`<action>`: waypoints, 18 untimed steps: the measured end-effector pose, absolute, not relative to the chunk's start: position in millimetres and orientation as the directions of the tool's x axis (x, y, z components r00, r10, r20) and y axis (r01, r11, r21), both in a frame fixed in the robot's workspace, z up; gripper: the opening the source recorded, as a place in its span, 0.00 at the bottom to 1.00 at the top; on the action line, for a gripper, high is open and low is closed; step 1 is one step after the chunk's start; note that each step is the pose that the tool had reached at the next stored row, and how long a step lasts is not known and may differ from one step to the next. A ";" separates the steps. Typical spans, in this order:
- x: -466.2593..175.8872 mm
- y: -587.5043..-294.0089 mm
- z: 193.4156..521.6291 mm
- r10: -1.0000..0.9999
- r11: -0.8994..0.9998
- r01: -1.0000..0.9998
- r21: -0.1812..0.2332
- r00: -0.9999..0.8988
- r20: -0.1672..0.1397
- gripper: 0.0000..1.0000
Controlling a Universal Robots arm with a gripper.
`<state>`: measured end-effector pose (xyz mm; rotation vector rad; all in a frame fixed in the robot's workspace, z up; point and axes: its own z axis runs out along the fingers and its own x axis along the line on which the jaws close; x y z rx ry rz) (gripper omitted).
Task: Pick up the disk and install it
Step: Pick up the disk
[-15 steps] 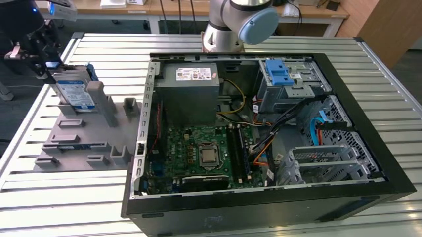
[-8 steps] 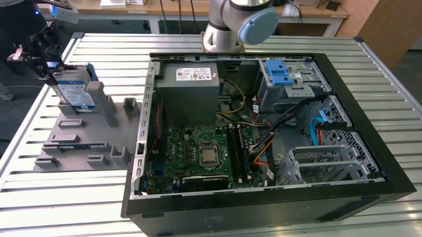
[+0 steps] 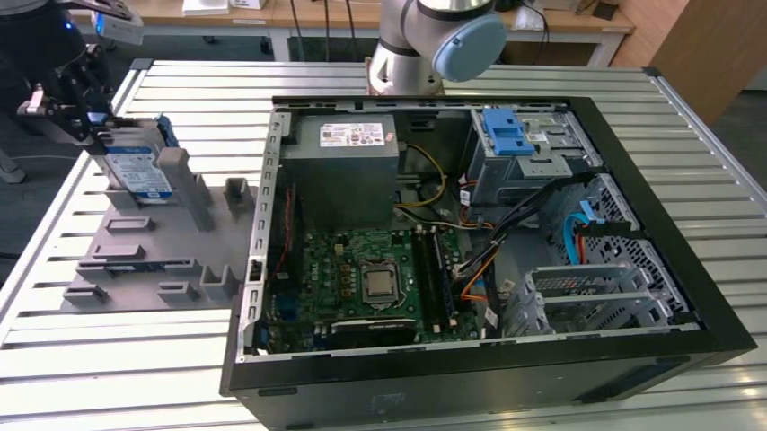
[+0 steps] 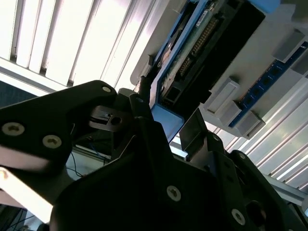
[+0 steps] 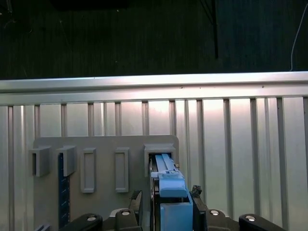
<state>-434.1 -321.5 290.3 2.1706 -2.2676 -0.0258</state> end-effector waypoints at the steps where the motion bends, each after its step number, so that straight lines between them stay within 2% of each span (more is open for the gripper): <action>1: -434.2 -321.5 289.9 -0.999 0.044 -0.999 0.013 -0.044 -0.010 0.51; 10: -434.5 -321.5 287.6 -0.999 0.044 -0.999 0.013 -0.044 -0.010 0.49; 11: -434.5 -321.5 287.6 -0.999 0.044 -0.999 0.013 -0.044 -0.010 0.42; 18: -434.5 -321.5 287.5 -0.999 0.044 -0.999 0.013 -0.044 -0.010 0.36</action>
